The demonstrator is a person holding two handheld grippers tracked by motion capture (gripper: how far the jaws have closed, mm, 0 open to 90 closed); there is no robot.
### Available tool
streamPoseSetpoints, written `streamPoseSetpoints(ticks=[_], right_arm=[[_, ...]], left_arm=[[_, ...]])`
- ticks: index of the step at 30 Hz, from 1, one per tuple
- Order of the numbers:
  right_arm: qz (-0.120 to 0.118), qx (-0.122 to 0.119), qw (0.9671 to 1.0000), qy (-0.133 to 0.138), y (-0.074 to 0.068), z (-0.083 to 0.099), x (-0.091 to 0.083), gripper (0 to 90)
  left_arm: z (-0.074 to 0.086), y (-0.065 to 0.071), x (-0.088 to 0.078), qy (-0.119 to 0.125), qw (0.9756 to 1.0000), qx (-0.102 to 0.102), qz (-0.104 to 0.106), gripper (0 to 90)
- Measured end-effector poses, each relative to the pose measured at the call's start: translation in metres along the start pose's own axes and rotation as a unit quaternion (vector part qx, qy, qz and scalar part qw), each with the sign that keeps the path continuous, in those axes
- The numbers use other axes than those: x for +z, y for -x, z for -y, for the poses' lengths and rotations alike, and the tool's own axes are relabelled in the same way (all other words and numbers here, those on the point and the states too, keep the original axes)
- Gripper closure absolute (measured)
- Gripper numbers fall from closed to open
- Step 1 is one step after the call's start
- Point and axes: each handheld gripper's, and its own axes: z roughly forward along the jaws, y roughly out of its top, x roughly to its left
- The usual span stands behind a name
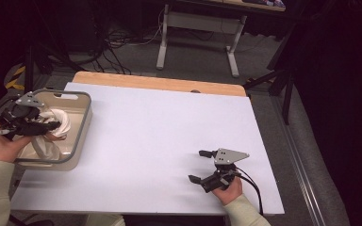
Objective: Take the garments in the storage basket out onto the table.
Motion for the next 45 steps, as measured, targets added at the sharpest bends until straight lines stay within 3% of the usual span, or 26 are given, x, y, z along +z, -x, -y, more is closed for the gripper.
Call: streamPoseSetpoints(ticks=[6,14,25,27,29,30,31,38,39,45], right_arm=[[0.000,0.000,1.0000,0.001,0.000,0.000,0.000,1.2],[0.000,-0.001,1.0000,0.001,0.000,0.000,0.000,1.2],[0.000,0.000,1.0000,0.002,0.000,0.000,-0.001,1.2],[0.000,-0.001,1.0000,0.003,0.000,0.000,-0.001,1.2],[0.000,-0.001,1.0000,0.003,0.000,0.000,-0.001,1.2],[0.000,-0.001,1.0000,0.003,0.000,0.000,-0.001,1.2],[0.000,-0.001,1.0000,0.003,0.000,0.000,-0.001,1.2],[-0.001,-0.001,1.0000,0.004,0.000,0.000,-0.001,1.2],[-0.001,-0.001,1.0000,0.004,0.000,0.000,-0.001,1.2],[-0.001,-0.001,1.0000,0.006,0.000,0.000,-0.001,1.1]], left_arm=[[-0.003,0.003,-0.014,0.050,0.9987,-0.005,-0.007,55.4],[-0.009,0.006,-0.026,0.104,0.9945,-0.013,0.001,55.4],[-0.019,0.010,-0.043,0.183,0.9823,-0.027,0.029,55.3],[-0.023,0.012,-0.044,0.193,0.9798,-0.028,0.045,55.2],[-0.026,0.015,-0.046,0.204,0.9772,-0.025,0.053,55.2],[-0.026,0.015,-0.046,0.204,0.9772,-0.025,0.053,55.2],[-0.030,0.018,-0.048,0.214,0.9747,-0.022,0.061,55.2],[-0.047,0.035,-0.049,0.244,0.9658,-0.009,0.088,55.2],[-0.047,0.035,-0.049,0.244,0.9658,-0.009,0.088,55.2],[-0.062,0.051,-0.042,0.259,0.9590,0.003,0.115,55.2]])
